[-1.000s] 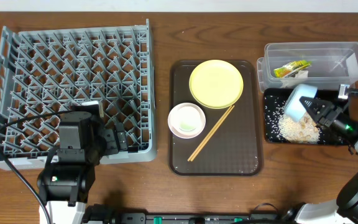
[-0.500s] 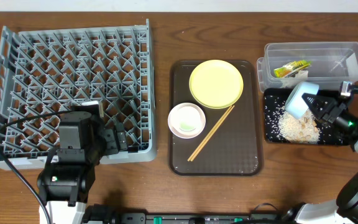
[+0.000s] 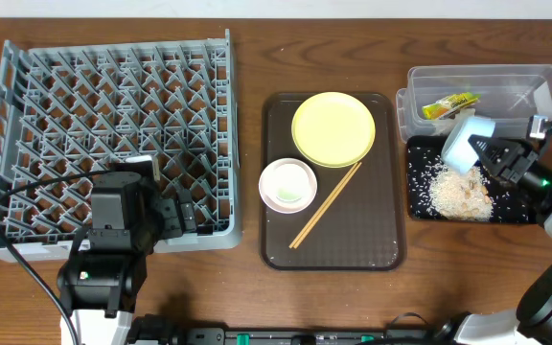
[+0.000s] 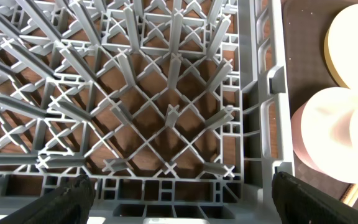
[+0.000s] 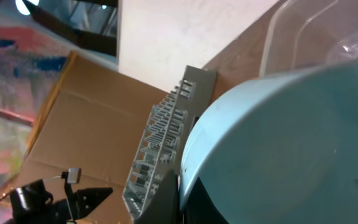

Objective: Sort waste into correct bins and load items into the dishwasher rack
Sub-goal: 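Tip the blue bowl over the black tray to pour out the rice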

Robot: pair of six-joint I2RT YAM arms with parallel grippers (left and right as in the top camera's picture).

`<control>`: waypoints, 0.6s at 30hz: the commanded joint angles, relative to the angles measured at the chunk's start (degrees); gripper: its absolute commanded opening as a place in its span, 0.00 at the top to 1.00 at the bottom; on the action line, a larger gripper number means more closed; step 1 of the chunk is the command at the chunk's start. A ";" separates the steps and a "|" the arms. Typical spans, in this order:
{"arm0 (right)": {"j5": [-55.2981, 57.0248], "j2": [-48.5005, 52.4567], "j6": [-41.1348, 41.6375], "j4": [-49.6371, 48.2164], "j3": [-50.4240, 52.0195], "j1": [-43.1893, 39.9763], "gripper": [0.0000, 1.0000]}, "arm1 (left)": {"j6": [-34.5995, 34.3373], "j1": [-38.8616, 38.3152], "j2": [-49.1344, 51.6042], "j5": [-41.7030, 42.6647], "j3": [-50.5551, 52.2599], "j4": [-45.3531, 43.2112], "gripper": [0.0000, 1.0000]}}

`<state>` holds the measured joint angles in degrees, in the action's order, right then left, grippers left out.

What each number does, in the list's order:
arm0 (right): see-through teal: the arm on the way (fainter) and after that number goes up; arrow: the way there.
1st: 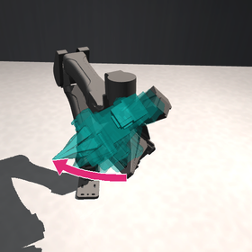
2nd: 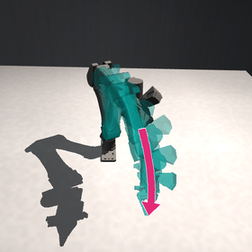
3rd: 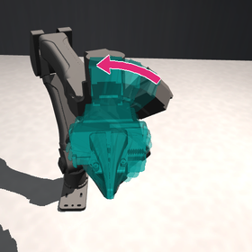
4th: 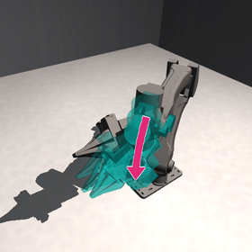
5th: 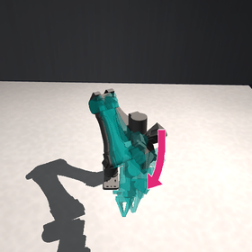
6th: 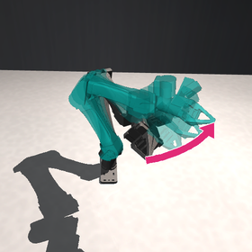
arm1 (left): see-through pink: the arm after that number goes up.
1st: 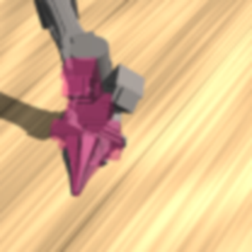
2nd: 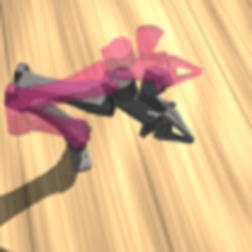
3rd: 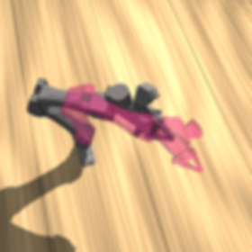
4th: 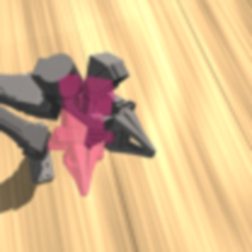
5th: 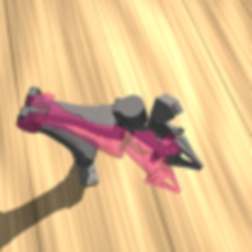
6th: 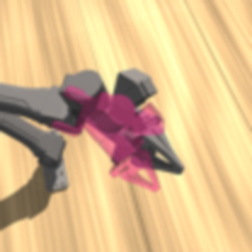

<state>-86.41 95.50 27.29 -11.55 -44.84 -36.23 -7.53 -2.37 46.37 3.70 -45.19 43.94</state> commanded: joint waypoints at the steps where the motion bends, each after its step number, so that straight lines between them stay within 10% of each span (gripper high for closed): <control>1: -3.02 -0.72 2.38 -1.25 -0.26 1.07 0.99 | -0.28 -0.17 0.00 0.13 -1.16 0.09 0.07; 18: -1.75 -6.29 12.61 -7.67 -0.26 15.39 0.99 | -0.28 -0.17 -0.02 0.11 -1.16 -0.11 0.07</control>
<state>-87.02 93.71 35.27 -16.91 -44.77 -24.93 -7.51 -2.37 46.37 3.73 -45.19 43.86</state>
